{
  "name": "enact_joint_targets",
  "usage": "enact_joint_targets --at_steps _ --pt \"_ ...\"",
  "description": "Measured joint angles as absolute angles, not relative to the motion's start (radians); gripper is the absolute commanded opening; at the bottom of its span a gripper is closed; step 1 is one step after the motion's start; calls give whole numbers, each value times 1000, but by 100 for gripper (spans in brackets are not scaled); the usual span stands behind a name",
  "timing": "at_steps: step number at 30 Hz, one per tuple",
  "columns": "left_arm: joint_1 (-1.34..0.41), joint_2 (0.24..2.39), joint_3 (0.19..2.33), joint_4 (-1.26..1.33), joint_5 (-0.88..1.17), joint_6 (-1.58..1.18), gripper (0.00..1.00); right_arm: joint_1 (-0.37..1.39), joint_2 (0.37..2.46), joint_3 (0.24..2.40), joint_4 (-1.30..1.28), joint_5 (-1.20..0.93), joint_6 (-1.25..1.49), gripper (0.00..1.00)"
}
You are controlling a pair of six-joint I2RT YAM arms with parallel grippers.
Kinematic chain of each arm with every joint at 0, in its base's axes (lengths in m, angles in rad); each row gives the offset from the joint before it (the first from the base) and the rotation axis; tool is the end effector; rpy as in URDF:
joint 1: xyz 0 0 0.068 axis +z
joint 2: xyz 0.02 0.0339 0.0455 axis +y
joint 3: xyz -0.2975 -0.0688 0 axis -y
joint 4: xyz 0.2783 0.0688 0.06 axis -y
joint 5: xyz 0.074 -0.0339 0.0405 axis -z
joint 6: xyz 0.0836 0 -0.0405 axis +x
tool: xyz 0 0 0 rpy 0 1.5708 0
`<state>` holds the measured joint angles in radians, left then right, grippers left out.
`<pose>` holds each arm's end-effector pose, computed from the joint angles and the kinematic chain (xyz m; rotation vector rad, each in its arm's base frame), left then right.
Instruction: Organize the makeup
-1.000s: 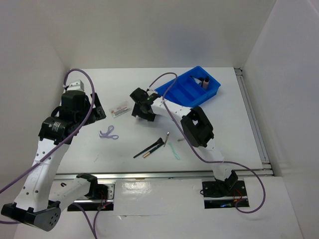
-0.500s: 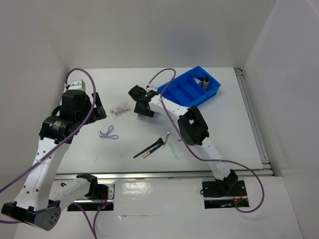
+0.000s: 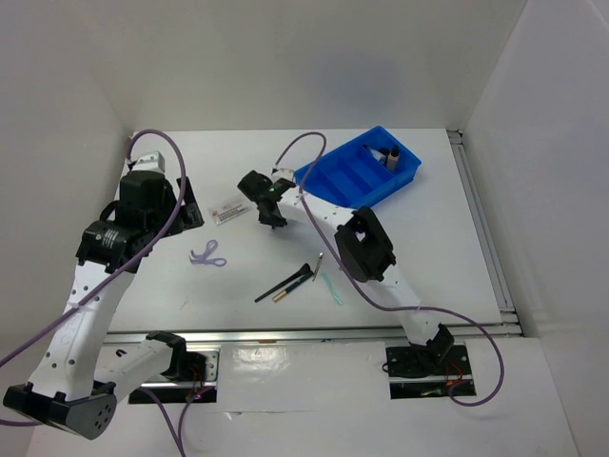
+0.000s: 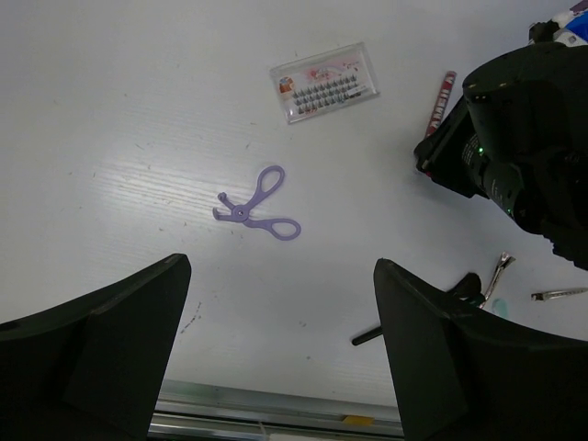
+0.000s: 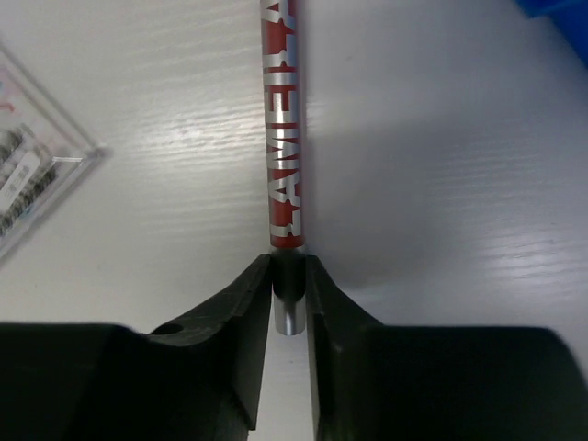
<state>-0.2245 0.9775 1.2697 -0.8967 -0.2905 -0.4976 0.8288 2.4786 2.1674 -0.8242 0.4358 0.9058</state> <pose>0.2292 -0.0278 0.4102 -0.4545 2.0998 -0.1038 0.4321 0.4191 0.1327 0.2215 2.5272 0.0645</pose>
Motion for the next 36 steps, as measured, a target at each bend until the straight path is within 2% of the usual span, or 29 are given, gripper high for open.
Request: enact_joint_targets --at_steps 5,8,11,20,27,36 --pt "-224 987 1270 -897 -292 -495 95 874 2479 2165 -823 443 887 22" --pt "-224 987 1270 -897 -299 -492 95 899 2468 2136 -793 466 855 15" --pt "-224 987 1270 -897 -309 -488 95 915 2431 2067 -742 478 800 15" --pt "-224 988 1288 -902 -329 -474 95 917 2212 1842 -524 465 429 13" --pt "-224 988 1289 -905 -340 -476 95 795 1973 1723 -339 449 158 13" --pt "-224 988 1303 -918 -358 -481 95 638 1938 1637 -279 412 -9 13"
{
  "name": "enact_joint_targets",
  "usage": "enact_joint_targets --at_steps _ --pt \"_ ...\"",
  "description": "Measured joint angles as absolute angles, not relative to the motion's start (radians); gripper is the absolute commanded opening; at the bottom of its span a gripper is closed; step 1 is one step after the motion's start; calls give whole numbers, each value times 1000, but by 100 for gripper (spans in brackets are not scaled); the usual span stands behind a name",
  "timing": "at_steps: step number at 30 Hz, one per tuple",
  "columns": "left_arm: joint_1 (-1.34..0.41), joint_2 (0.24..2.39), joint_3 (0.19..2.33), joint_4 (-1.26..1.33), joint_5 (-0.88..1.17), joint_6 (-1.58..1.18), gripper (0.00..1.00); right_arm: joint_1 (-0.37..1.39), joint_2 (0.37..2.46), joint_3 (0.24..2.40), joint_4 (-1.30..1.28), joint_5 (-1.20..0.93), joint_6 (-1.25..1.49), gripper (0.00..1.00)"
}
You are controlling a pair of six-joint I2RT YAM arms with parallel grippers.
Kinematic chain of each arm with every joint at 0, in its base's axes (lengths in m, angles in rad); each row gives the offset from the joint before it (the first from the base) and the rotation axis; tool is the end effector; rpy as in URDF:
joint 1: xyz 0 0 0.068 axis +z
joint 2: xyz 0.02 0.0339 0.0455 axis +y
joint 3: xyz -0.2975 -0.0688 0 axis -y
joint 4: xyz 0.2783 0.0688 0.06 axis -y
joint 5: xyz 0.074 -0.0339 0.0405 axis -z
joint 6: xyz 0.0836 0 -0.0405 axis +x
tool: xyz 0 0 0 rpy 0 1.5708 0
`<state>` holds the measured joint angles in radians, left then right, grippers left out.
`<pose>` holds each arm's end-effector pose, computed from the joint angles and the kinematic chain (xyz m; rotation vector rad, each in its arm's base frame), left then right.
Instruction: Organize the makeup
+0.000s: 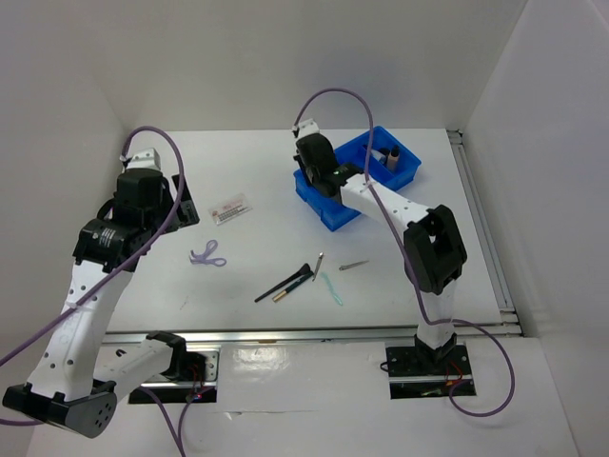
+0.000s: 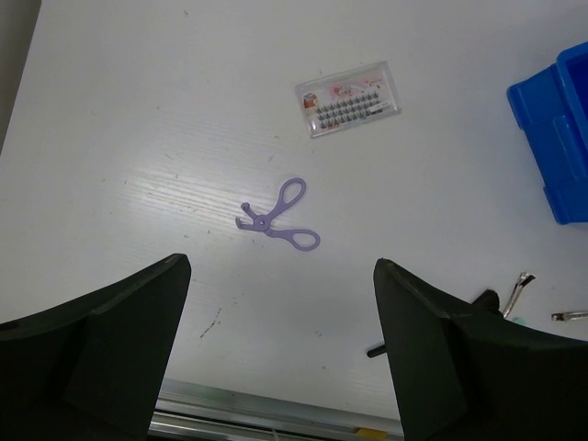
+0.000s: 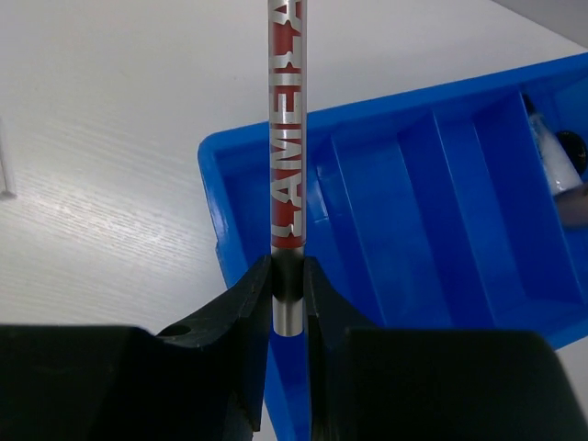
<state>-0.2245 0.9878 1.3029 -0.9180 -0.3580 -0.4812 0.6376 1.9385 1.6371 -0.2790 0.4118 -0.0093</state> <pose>0.2285 -0.0221 0.4188 -0.4716 2.0779 -0.0252 0.4510 0.2924 0.2832 -0.4397 2.0514 -0.0662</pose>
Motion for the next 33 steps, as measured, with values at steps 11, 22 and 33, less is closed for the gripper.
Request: enact_joint_targets --at_steps 11,22,33 --pt "-224 987 1304 -912 -292 -477 95 575 1961 1570 -276 324 -56 11" --pt "-224 998 1304 -896 -263 -477 95 554 1986 1509 -283 307 -51 40" --pt "-224 998 1304 -896 -249 -478 96 553 1979 1528 -290 338 -39 58"
